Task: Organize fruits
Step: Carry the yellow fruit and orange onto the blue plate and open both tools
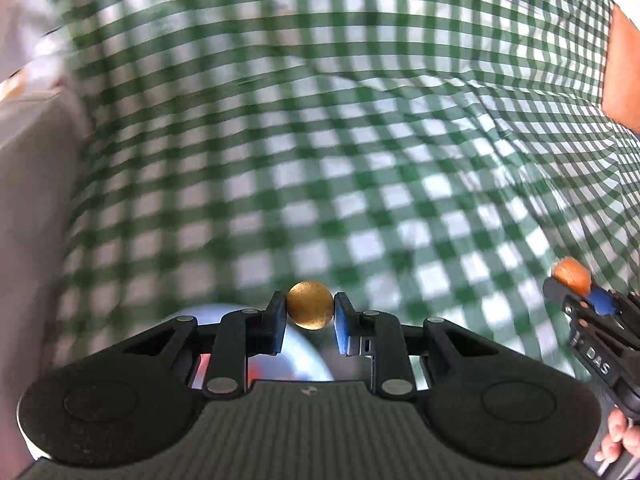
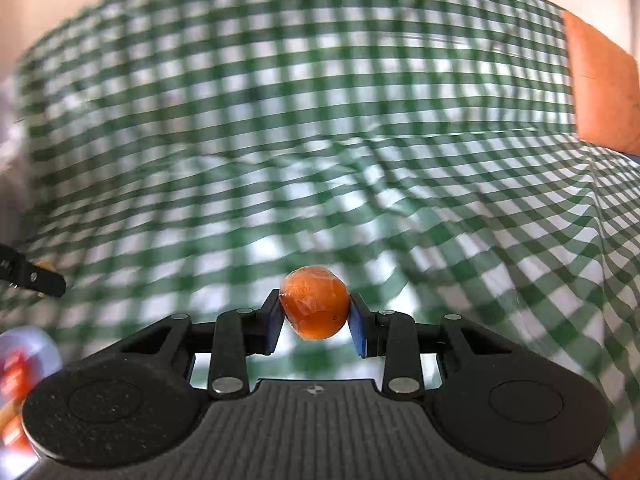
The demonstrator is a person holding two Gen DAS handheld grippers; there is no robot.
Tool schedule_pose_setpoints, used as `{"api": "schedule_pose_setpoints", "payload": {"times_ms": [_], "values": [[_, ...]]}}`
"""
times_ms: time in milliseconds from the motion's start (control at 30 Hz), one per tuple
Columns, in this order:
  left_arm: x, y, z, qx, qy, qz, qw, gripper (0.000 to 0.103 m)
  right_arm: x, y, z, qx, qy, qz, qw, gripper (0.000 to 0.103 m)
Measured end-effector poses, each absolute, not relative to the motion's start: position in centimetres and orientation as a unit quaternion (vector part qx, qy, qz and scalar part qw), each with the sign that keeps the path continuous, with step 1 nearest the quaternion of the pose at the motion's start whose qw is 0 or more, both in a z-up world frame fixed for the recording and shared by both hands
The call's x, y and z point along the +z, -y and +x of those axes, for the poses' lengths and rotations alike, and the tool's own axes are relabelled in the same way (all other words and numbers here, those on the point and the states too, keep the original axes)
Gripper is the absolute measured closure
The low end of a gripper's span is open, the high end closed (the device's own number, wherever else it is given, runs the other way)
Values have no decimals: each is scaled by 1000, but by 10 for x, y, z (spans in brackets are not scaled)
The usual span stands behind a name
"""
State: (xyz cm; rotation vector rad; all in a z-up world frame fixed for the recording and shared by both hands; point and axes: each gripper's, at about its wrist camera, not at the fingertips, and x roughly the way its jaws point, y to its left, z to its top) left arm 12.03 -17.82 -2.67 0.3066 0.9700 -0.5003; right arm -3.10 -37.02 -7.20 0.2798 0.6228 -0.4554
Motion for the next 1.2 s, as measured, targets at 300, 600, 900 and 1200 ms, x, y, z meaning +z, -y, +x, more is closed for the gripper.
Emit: {"api": "schedule_pose_setpoints", "payload": {"times_ms": [300,600,900,1200], "values": [[20,54,39,-168,-469,131,857,75,-6,254,-82,-68,-322,156,931,67],[42,-5,-18,-151,-447,91,877,75,40,168,-113,16,-308,88,947,67],[51,-16,-40,-165,-427,64,887,75,51,151,-128,22,-301,57,952,67],[48,-19,-40,-171,-428,51,886,75,51,147,-134,17,-305,48,951,67]]}}
